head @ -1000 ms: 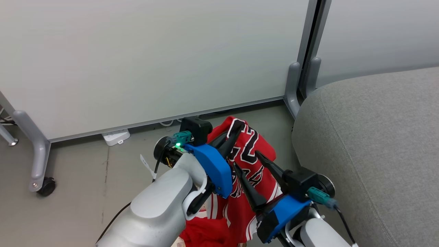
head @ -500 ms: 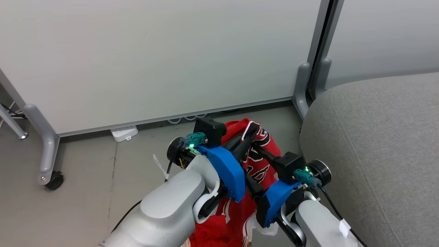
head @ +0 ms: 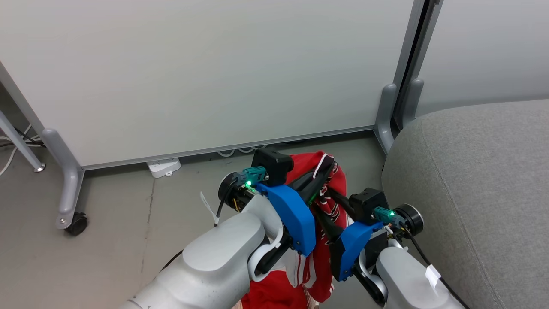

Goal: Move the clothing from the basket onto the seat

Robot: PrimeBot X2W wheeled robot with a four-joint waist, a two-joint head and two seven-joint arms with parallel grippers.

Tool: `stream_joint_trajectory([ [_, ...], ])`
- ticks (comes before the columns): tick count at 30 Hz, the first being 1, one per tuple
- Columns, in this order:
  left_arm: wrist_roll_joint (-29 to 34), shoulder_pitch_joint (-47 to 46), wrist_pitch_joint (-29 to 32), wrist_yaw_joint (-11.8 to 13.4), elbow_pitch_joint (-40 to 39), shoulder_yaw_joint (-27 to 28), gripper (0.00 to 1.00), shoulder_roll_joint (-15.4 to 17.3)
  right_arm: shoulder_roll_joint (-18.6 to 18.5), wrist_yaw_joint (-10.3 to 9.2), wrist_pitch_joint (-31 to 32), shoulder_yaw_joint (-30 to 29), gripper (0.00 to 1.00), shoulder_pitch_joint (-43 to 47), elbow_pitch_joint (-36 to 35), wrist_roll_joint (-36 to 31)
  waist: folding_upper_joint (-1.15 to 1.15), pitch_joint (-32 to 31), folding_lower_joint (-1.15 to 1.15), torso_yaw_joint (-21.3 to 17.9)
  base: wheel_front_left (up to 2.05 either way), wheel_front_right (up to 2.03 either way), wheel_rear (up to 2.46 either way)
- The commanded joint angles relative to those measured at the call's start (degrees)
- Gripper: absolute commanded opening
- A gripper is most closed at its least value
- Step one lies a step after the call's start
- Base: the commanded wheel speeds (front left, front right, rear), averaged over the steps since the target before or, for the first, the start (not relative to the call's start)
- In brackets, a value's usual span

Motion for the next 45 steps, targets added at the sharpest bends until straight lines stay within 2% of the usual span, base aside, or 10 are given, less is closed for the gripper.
stream_joint_trajectory([
  [1,-0.4,-0.9,-0.5,0.2,0.2,-0.4,0.0,0.1,-0.1,-0.06,-0.5,0.3,0.0,-1.0,0.6,0.4,0.0,-0.2,0.0,-0.2,0.0,0.0,0.0],
  [24,-4.5,-2.7,-3.0,0.6,2.6,-3.6,0.0,0.1,-0.1,-0.06,-2.4,2.9,0.0,-1.5,3.2,4.0,0.0,-0.8,0.0,-1.5,0.0,0.0,0.0],
  [26,-4.8,-2.8,-3.2,0.7,2.9,-3.8,0.36,0.1,-0.1,-0.06,-2.6,3.0,0.0,-1.7,3.3,4.0,0.0,-0.8,0.0,-1.6,0.0,0.0,0.0],
  [28,-4.9,-2.8,-3.4,0.7,3.2,-3.9,0.27,0.1,-0.1,-0.06,-2.6,2.9,0.0,-1.7,3.5,3.9,0.0,-0.8,0.0,-1.7,0.0,0.0,0.0],
  [30,-5.2,-2.9,-3.6,0.7,3.5,-4.0,0.01,0.1,-0.1,-0.06,-2.8,2.9,0.0,-1.7,3.7,4.0,0.0,-0.8,0.0,-1.7,0.0,0.0,0.0],
  [34,-5.3,-3.1,-3.7,0.5,3.9,-4.3,0.0,0.1,-0.1,-0.06,-2.9,2.9,0.0,-1.9,4.0,4.2,0.0,-0.7,0.0,-1.9,0.0,0.0,0.0],
  [36,-5.2,-3.2,-3.9,0.6,4.0,-4.4,0.33,0.1,-0.1,-0.06,-3.0,2.9,0.0,-2.0,4.1,4.2,0.0,-0.7,0.0,-1.9,0.0,0.0,0.0],
  [37,-4.8,-3.4,-4.2,0.8,4.0,-4.4,0.84,0.1,-0.1,-0.06,-3.0,2.9,0.0,-2.1,4.1,4.3,0.0,-0.6,0.0,-2.0,0.0,0.0,0.0],
  [38,-4.6,-3.3,-4.6,0.8,4.0,-4.4,1.0,0.1,-0.1,-0.06,-3.0,2.9,0.0,-2.1,4.2,4.4,0.0,-0.6,0.0,-2.0,0.0,0.0,0.0],
  [45,0.6,0.0,-5.7,1.4,2.7,-1.0,1.0,3.0,-0.1,-0.06,-3.6,0.9,0.0,-2.7,5.3,3.1,0.0,0.0,0.0,-2.3,0.0,0.0,0.0],
])
